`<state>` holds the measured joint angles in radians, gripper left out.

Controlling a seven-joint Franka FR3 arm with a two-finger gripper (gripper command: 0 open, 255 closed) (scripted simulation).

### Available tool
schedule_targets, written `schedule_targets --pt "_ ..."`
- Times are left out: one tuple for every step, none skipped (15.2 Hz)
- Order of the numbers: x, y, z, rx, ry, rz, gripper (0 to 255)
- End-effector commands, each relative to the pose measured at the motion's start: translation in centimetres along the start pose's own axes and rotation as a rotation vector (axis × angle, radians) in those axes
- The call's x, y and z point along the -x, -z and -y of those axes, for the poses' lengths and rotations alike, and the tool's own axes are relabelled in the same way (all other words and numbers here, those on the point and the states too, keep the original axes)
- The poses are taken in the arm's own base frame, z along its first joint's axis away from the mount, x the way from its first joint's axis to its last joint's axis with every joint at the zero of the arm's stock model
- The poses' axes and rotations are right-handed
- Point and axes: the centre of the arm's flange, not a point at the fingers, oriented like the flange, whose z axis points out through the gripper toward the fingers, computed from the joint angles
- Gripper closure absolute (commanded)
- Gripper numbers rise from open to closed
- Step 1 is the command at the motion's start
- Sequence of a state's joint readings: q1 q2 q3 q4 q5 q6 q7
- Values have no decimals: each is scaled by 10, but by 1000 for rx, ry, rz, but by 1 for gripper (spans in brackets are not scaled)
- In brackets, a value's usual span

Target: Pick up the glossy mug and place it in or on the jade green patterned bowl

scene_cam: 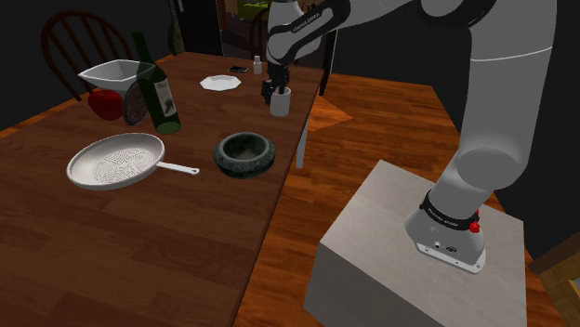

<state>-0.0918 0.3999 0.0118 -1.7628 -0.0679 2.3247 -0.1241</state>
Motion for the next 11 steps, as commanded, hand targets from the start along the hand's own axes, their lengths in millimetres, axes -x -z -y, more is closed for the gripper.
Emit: schedule_targets --pt "-1 -9 0 0 0 -1 0" --pt "-1 -9 0 0 0 -1 0" --pt "-1 -9 0 0 0 -1 0" --pt "-1 -9 0 0 0 -1 0" --pt "-1 -9 0 0 0 -1 0" --pt "-1 -9 0 0 0 -1 0" --pt "-1 -9 0 0 0 -1 0" --pt "-1 -9 0 0 0 -1 0" --pt "-1 -9 0 0 0 -1 0" --pt "-1 -9 0 0 0 -1 255" --pt "-1 -9 0 0 0 -1 255"
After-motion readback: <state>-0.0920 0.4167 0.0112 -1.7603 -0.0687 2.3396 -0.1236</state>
